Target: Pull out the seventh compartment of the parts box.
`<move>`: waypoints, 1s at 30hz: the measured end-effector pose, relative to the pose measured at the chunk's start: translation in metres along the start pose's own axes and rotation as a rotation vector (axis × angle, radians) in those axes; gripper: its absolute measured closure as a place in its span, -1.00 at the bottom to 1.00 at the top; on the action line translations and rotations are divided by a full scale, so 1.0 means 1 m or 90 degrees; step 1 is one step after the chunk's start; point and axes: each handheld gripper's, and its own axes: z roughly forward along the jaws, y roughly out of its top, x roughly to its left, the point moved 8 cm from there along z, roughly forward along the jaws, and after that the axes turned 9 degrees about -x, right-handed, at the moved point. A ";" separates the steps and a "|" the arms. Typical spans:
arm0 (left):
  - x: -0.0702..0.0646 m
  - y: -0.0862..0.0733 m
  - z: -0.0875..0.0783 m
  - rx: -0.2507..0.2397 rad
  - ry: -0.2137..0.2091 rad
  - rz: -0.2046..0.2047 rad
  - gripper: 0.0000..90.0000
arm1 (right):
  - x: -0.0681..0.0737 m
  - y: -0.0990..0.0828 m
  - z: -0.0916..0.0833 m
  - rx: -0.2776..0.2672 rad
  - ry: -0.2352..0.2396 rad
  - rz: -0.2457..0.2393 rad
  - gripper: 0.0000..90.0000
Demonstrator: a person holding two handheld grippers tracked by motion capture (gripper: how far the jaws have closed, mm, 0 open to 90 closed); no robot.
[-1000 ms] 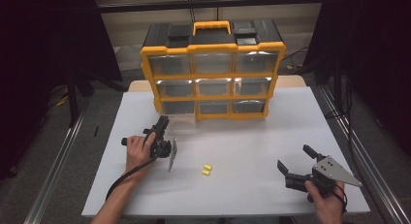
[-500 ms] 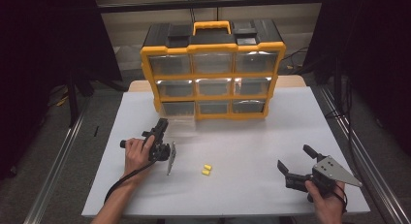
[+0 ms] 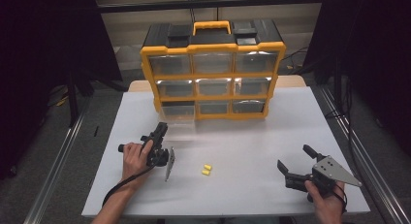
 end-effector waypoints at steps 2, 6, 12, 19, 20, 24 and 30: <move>-0.001 -0.002 -0.001 0.006 -0.003 0.006 0.77 | 0.000 0.000 0.000 0.000 0.001 -0.001 -0.98; -0.003 -0.001 0.000 0.003 -0.005 0.004 0.76 | 0.000 0.000 0.000 0.000 0.000 0.001 -0.98; -0.005 0.002 0.000 -0.003 -0.005 0.001 0.76 | 0.000 0.000 0.001 -0.001 0.001 -0.002 -0.98; -0.005 0.002 0.000 -0.002 -0.003 0.003 0.76 | 0.000 0.000 0.001 -0.001 0.001 -0.002 -0.98; -0.005 0.002 0.000 -0.003 -0.002 0.002 0.76 | 0.000 0.000 0.000 -0.001 0.001 -0.001 -0.98; -0.005 0.002 0.000 -0.003 -0.001 -0.005 0.75 | 0.000 0.000 0.000 -0.001 0.001 -0.001 -0.98; -0.006 0.002 0.000 -0.007 0.001 -0.058 0.62 | 0.000 0.000 0.000 0.000 -0.001 -0.001 -0.98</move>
